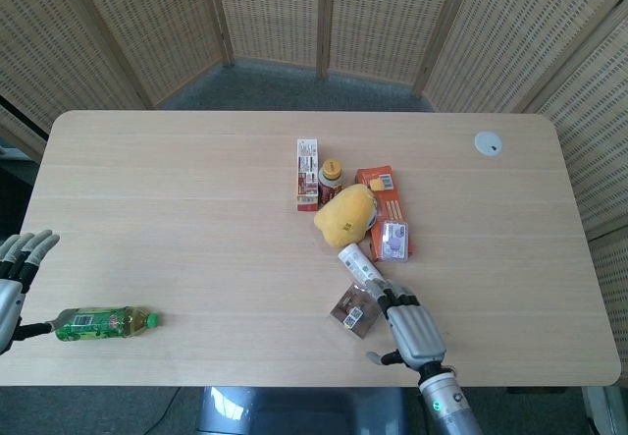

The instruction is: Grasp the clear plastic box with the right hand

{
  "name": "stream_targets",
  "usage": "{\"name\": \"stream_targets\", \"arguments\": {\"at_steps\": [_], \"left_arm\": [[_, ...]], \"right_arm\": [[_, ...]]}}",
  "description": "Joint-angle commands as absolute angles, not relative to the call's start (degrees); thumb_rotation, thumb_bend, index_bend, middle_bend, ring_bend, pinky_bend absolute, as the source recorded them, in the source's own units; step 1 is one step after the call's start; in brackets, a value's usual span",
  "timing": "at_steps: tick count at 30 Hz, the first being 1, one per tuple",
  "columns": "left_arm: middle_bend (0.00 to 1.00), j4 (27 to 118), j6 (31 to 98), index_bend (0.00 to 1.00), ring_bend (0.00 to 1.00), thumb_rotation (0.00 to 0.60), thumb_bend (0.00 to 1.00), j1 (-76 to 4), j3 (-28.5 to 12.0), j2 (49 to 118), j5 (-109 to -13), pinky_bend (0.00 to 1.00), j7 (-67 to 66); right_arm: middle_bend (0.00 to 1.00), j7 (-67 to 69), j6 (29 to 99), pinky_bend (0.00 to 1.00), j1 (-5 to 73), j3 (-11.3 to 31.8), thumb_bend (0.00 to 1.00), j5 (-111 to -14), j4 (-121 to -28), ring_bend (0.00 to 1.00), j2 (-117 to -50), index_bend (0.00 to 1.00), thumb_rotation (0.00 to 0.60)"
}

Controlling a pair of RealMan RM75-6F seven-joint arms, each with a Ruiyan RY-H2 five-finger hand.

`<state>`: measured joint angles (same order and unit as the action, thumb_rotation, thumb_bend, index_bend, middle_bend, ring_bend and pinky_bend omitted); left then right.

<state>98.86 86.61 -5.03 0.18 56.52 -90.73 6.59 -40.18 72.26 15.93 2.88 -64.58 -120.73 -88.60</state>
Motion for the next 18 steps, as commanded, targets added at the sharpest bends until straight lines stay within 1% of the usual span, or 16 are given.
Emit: {"name": "stream_targets", "arguments": {"at_steps": [1, 8, 18], "left_arm": [[0.0, 98.8, 86.5, 0.08, 0.0, 0.6, 0.07, -5.1, 0.1, 56.5, -90.6, 0.0, 6.7], [0.0, 98.7, 86.6, 0.08, 0.0, 0.6, 0.07, -5.0, -0.1, 56.3, -90.4, 0.0, 7.0], [0.0, 98.8, 86.2, 0.08, 0.0, 0.6, 0.06, -5.0, 0.0, 56.4, -90.5, 0.0, 7.0]], "right_arm": [[0.0, -42.5, 73.1, 0.0, 17.5, 4.4, 0.0, -62.2, -119.7, 0.0, -91.1, 0.0, 0.6], [0.0, -44.2, 74.0, 0.0, 20.2, 7.2, 0.0, -57.1, -115.6, 0.0, -96.2, 0.0, 0.6], [0.0, -42.5, 75.6, 0.0, 21.5, 6.8, 0.0, -57.4, -110.2, 0.0, -101.3, 0.0, 0.6]]}}
